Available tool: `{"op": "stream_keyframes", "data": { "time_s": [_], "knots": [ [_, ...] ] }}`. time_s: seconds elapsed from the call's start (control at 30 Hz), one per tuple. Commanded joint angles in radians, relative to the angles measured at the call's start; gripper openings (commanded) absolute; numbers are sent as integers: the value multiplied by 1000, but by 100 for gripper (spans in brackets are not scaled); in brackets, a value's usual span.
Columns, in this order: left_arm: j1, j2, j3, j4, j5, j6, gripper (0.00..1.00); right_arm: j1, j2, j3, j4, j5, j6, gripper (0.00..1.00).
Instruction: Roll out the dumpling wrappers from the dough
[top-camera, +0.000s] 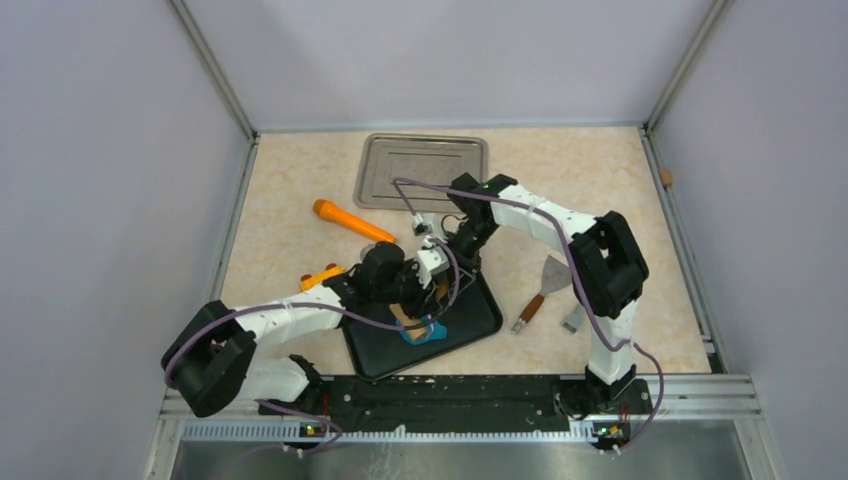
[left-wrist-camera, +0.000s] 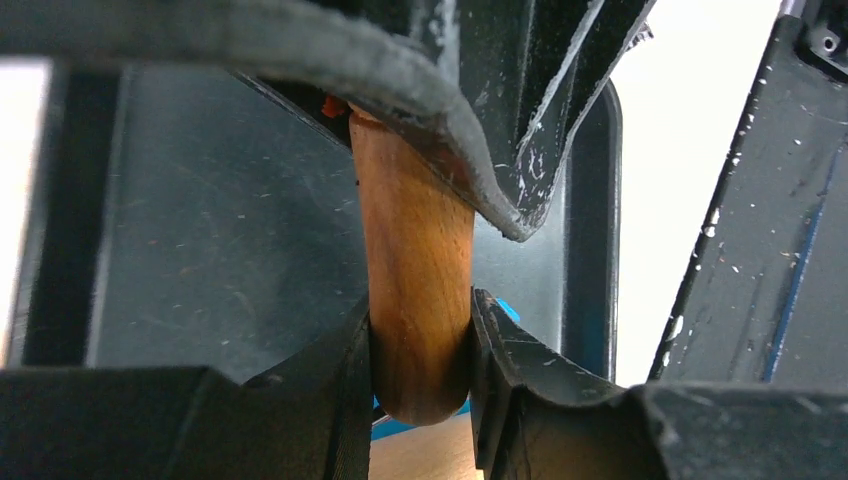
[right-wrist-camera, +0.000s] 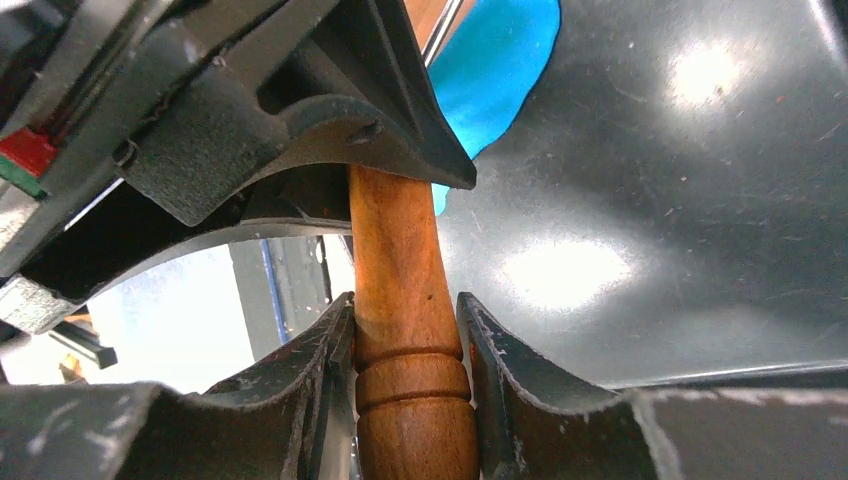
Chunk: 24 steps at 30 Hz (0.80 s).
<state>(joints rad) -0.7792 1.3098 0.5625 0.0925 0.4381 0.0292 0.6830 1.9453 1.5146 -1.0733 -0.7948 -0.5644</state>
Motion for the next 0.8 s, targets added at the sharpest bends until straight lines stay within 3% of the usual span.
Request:
{"op": "stream_keyframes", "data": {
  "time_s": [0.0, 0.03, 0.13, 0.2, 0.43, 0.53, 0.67, 0.77],
  "knots": [
    [-8, -64, 79, -100, -58, 12, 0, 38, -48, 138, 85, 86, -21, 0],
    [-6, -64, 104, -100, -63, 51, 5, 17, -57, 159, 63, 86, -23, 0],
    [17, -68, 150, -120, -91, 136, 37, -47, -81, 207, -14, 84, -17, 0],
    [46, -81, 176, -166, -129, 199, 46, -98, -109, 202, -38, 99, -10, 0],
    [127, -202, 248, -374, -179, 516, 64, -223, -243, 35, 60, 165, 12, 0],
    [140, -258, 237, -424, -268, 600, 71, -248, -282, -9, 104, 168, 38, 0],
    [215, -224, 315, -617, -358, 466, 76, -277, -331, -19, 98, 156, 75, 0],
    [307, -87, 409, -836, -476, 294, 74, -320, -366, -20, 85, 140, 116, 0]
  ]
}}
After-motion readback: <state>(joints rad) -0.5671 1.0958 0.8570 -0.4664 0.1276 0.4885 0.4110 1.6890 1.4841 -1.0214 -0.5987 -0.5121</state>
